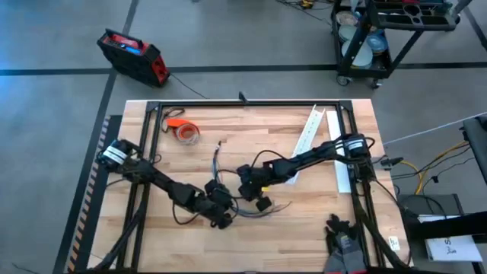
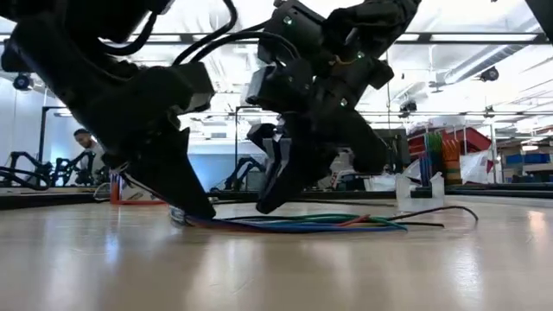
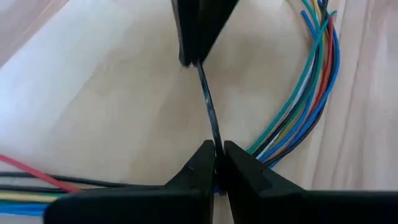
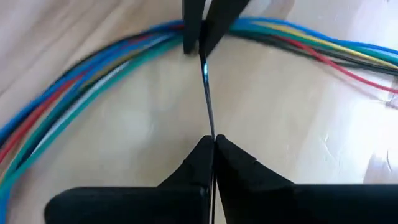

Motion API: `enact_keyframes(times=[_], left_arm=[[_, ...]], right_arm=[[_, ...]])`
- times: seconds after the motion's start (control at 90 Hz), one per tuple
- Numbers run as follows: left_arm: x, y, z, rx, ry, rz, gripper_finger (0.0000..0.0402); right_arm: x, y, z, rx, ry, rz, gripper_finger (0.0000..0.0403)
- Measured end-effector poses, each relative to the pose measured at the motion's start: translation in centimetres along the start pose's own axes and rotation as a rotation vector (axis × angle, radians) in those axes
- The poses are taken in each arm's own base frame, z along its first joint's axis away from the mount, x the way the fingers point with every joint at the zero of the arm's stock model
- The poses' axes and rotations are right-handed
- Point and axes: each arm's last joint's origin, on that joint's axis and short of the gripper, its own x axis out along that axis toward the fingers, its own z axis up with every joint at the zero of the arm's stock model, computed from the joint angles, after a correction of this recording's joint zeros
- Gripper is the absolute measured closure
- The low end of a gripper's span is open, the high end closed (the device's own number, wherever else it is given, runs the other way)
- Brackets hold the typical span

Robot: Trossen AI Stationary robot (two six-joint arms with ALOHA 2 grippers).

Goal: Ziptie cables
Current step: Wrap the cables together using a black zip tie

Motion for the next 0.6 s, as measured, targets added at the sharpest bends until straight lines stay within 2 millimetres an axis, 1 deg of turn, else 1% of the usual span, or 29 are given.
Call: enact_keyframes(times=[0.144, 0.389, 0.478, 0.6], left_arm=[[-0.05, 0.02, -0.48, -0.006, -0.012, -0.015, 0.0392], [-0.10, -0.11, -0.45, 0.025, -0.017, -0.019, 0.0392], [-0.10, -0.22, -0.35, 0.060, -0.021, -0.021, 0.0392], [-0.09, -0.34, -0.19, 0.092, -0.033, -0.015, 0.0392]], right_arm=[[-0.23, -0.06, 0.07, 0.000, 0.001, -0.007, 0.0402], [-0.20, -0.05, 0.10, 0.038, -0.022, 0.027, 0.0401], [-0.18, -0.02, 0.21, 0.066, -0.041, 0.047, 0.0382], [-0.18, -0.14, 0.52, 0.097, -0.073, 0.039, 0.0329]])
